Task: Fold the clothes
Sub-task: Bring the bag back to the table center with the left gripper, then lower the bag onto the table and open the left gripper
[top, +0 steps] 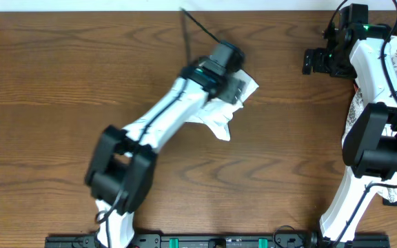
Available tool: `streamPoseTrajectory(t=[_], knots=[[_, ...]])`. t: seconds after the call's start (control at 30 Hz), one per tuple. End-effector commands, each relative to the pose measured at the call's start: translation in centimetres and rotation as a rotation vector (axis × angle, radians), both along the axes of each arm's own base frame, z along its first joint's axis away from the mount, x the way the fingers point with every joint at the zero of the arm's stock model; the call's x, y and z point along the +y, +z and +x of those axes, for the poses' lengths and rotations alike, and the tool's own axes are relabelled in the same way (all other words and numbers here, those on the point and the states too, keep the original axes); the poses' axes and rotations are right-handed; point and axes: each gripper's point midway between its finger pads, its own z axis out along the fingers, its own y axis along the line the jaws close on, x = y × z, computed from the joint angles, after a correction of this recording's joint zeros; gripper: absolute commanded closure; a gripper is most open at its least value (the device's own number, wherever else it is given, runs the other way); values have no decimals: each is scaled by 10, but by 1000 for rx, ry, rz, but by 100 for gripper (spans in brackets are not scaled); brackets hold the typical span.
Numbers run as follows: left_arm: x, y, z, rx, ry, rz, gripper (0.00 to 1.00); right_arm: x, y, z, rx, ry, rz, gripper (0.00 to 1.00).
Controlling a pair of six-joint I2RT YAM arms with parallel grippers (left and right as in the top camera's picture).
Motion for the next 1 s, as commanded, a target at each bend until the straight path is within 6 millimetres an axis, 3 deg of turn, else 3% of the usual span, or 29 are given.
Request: streamPoseTrajectory(t=[0.0,0.1,0.2,0.5,0.6,0.77,0.83,0.97], knots=[[27,12,21,-31,104,0,25,0,2,-1,-2,-9,-3,1],[50,-7,35,-33,169,63,34,0,2,-1,-2,-9,-3,1],[59,-31,44,-12,188,87,39,0,2,-1,-2,-9,-3,1],[76,-80,46,69,214,137,40,0,2,-1,-2,-9,-3,1],[74,-67,52,23,156,150,40,0,2,-1,-2,-9,-3,1],[70,5,64,-129,97,121,30,0,2,-1,-2,-9,-3,1],[70,20,62,-156,74,125,22,0,2,-1,-2,-9,-3,1],[64,16,50,-130,-86,145,10,0,2,-1,-2,-9,-3,1]])
